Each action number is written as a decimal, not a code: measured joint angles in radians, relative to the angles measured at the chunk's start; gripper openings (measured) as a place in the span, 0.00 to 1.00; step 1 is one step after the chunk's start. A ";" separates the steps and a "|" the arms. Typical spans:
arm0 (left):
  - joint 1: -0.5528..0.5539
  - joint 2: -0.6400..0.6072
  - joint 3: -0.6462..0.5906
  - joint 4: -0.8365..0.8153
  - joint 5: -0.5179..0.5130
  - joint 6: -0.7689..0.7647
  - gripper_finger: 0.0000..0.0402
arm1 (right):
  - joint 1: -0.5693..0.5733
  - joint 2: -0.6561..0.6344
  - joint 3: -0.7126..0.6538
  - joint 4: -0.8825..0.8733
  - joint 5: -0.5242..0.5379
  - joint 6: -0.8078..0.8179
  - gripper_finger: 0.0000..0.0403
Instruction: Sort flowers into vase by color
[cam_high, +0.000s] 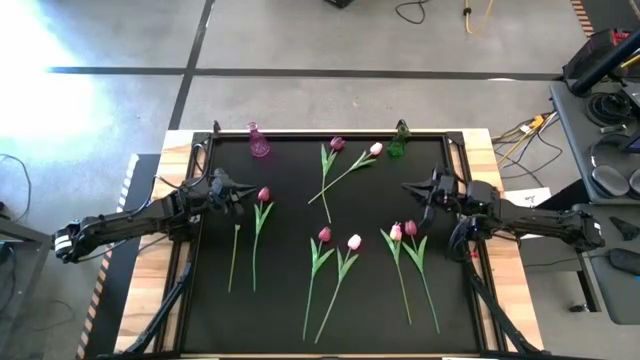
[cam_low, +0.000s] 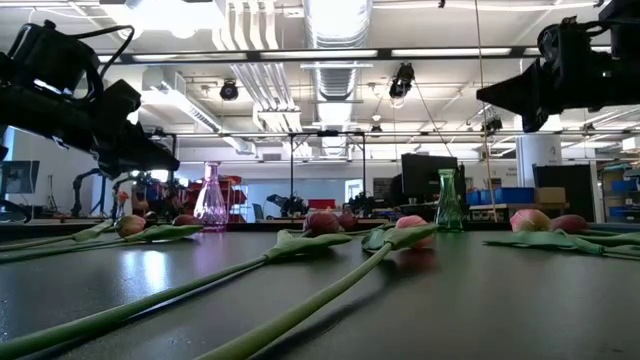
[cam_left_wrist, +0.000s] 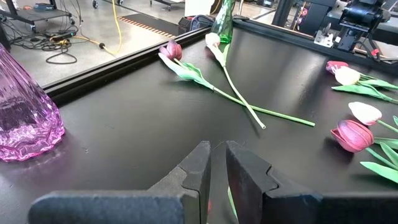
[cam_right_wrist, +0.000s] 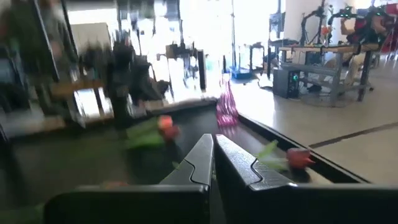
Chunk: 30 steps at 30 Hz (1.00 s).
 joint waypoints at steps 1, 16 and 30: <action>0.000 0.000 0.000 0.000 0.000 0.000 0.09 | 0.000 0.001 0.000 0.021 0.007 0.051 0.02; 0.000 0.001 0.000 0.000 0.000 0.000 0.09 | 0.000 0.037 0.020 0.422 0.028 0.455 0.02; 0.000 0.001 0.000 0.001 0.000 0.000 0.09 | 0.002 0.425 0.623 -0.762 -0.072 0.507 0.02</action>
